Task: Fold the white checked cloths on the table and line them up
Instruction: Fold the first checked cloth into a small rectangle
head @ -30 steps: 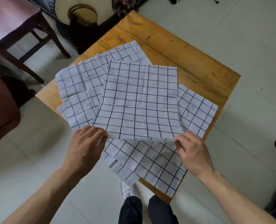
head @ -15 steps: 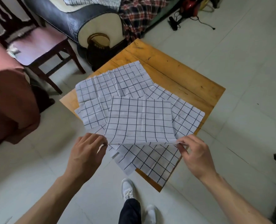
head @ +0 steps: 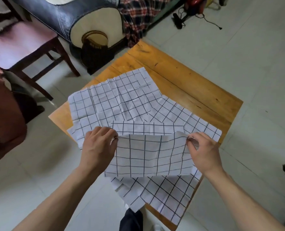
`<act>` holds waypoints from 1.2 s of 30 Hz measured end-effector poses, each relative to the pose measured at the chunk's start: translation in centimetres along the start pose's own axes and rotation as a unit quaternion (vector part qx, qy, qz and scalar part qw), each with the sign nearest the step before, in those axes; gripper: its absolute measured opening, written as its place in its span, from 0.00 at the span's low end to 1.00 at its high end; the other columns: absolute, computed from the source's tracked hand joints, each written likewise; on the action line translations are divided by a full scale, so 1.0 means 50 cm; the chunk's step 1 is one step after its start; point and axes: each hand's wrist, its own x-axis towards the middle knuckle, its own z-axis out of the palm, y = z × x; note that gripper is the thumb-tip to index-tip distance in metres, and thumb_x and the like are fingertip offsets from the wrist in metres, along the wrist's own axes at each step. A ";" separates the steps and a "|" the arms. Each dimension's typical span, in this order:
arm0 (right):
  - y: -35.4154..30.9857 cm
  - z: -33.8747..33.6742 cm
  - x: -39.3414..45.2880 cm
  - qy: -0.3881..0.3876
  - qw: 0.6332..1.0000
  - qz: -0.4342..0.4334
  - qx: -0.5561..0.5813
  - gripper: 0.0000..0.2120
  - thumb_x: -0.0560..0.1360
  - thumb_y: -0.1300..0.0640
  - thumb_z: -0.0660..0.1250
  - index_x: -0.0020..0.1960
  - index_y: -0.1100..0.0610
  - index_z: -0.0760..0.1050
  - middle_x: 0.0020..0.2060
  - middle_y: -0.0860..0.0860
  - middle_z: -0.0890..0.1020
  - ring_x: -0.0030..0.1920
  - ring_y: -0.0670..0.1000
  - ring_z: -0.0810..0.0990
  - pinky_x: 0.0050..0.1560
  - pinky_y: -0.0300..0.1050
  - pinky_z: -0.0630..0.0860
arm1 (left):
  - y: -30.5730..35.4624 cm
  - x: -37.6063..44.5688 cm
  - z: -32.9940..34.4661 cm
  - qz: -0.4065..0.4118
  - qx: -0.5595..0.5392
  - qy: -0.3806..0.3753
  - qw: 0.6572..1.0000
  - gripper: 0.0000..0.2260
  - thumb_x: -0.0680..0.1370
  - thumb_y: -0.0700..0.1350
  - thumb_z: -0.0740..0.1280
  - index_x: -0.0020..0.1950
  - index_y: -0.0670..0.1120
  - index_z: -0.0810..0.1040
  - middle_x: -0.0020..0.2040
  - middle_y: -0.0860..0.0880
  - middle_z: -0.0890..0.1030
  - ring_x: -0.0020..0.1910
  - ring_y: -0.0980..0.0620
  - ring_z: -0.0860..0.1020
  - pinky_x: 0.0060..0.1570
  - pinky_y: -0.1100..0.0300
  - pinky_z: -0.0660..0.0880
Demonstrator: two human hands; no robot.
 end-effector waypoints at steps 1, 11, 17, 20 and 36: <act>0.005 0.011 0.017 -0.002 1.000 0.010 -0.004 0.05 0.77 0.62 0.68 0.46 0.53 0.80 0.41 0.48 0.80 0.42 0.49 0.81 0.41 0.49 0.79 | -0.011 0.016 0.015 0.000 0.001 -0.010 1.000 0.04 0.74 0.47 0.67 0.44 0.47 0.79 0.45 0.52 0.81 0.45 0.44 0.77 0.44 0.51 0.70; 0.055 0.095 0.117 -0.009 0.999 0.036 -0.017 0.05 0.76 0.61 0.68 0.50 0.53 0.79 0.46 0.49 0.79 0.46 0.51 0.77 0.46 0.46 0.75 | -0.057 0.108 0.134 -0.008 0.035 -0.050 0.998 0.04 0.77 0.43 0.72 0.49 0.46 0.79 0.49 0.48 0.82 0.50 0.42 0.76 0.48 0.49 0.69; 0.074 0.115 0.088 -0.022 0.999 0.034 -0.031 0.14 0.75 0.61 0.70 0.60 0.55 0.77 0.55 0.49 0.75 0.57 0.52 0.75 0.55 0.50 0.75 | -0.030 0.079 0.157 -0.038 0.051 -0.065 0.996 0.17 0.73 0.44 0.75 0.60 0.46 0.77 0.62 0.47 0.78 0.60 0.41 0.73 0.57 0.44 0.68; 0.090 0.119 0.065 -0.042 0.998 0.032 -0.036 0.13 0.75 0.61 0.70 0.59 0.55 0.78 0.55 0.49 0.75 0.57 0.52 0.74 0.55 0.50 0.75 | -0.018 0.049 0.169 -0.050 0.051 -0.087 0.994 0.17 0.73 0.46 0.75 0.60 0.46 0.77 0.63 0.47 0.78 0.62 0.41 0.73 0.57 0.44 0.69; 0.035 0.236 -0.010 -0.255 0.958 -0.094 -0.090 0.25 0.76 0.49 0.69 0.72 0.52 0.71 0.73 0.51 0.67 0.74 0.52 0.63 0.72 0.50 0.64 | -0.057 -0.061 0.150 -0.324 0.027 -0.217 0.921 0.22 0.80 0.57 0.63 0.73 0.56 0.65 0.60 0.46 0.76 0.60 0.44 0.74 0.55 0.49 0.74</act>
